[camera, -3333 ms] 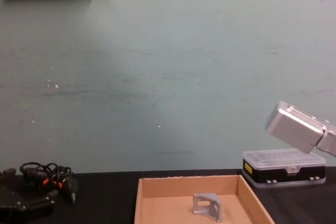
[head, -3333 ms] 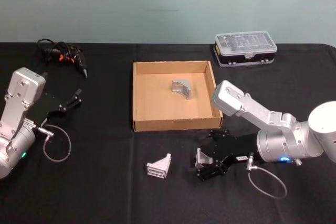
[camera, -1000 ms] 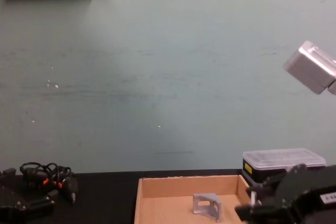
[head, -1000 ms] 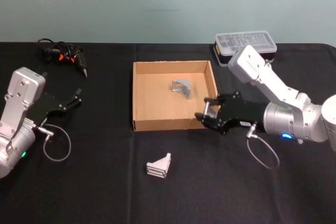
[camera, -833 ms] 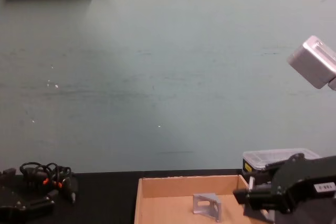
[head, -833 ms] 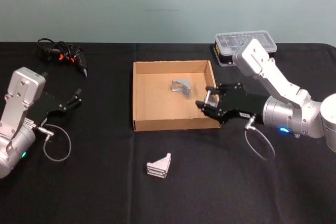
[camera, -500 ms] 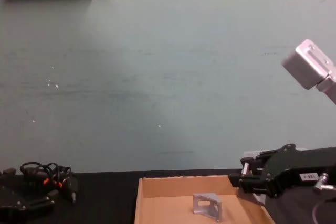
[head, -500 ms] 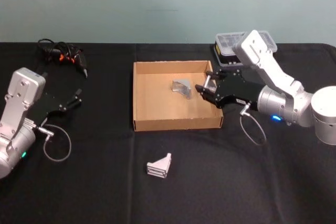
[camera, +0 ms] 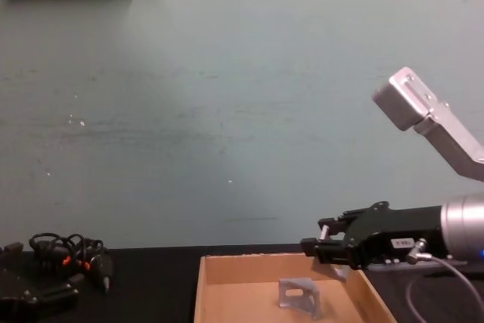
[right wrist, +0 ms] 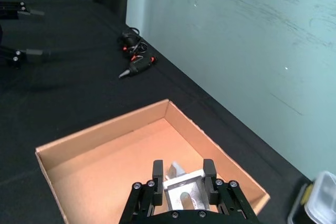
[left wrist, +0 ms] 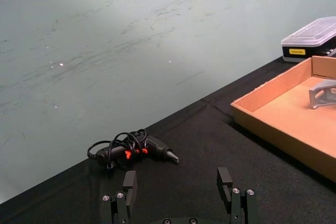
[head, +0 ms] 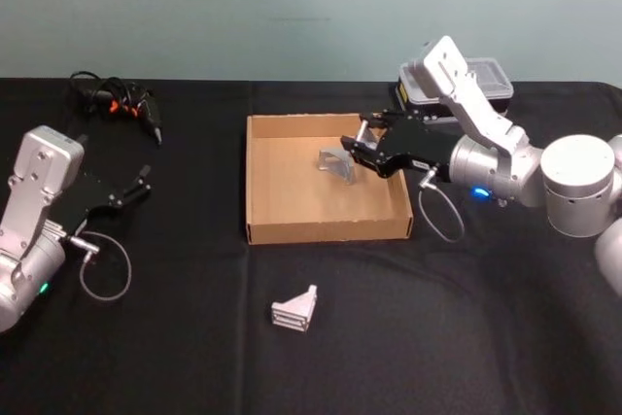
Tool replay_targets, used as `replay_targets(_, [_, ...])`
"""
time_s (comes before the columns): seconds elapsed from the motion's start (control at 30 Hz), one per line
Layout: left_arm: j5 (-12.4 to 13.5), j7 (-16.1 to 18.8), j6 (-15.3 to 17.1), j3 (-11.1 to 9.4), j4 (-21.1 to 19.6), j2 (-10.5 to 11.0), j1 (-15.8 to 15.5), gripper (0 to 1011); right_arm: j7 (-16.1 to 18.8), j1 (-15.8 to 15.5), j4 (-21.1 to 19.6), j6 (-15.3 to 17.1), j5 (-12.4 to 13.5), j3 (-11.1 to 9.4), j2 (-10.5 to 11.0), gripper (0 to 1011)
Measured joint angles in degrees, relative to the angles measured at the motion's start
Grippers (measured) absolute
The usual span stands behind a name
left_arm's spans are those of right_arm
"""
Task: Use one hand to pick up the angle iron from the table and place it into the box.
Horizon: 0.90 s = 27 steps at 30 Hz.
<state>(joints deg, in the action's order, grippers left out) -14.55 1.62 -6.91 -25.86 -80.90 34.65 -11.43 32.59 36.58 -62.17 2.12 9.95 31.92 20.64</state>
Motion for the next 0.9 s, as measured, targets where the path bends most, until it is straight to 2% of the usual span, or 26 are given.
replay_targets(0.3, [0.0, 0.0, 0.0, 0.0, 0.0, 0.0, 0.0, 1000, 1.8, 2.4, 5.3, -2.2, -0.1, 0.1, -2.7, 452])
replay_targets(0.6, [0.0, 0.0, 0.0, 0.0, 0.0, 0.0, 0.0, 1000, 2.2, 2.6, 5.8, -2.5, -0.1, 0.2, -2.9, 453])
replay_targets(0.67, [0.0, 0.0, 0.0, 0.0, 0.0, 0.0, 0.0, 1000, 2.2, 2.6, 5.7, -2.5, -0.1, 0.2, -2.9, 488])
replay_targets(0.9, [0.0, 0.0, 0.0, 0.0, 0.0, 0.0, 0.0, 1000, 2.1, 2.5, 5.6, -2.4, -0.1, 0.2, -2.8, 705])
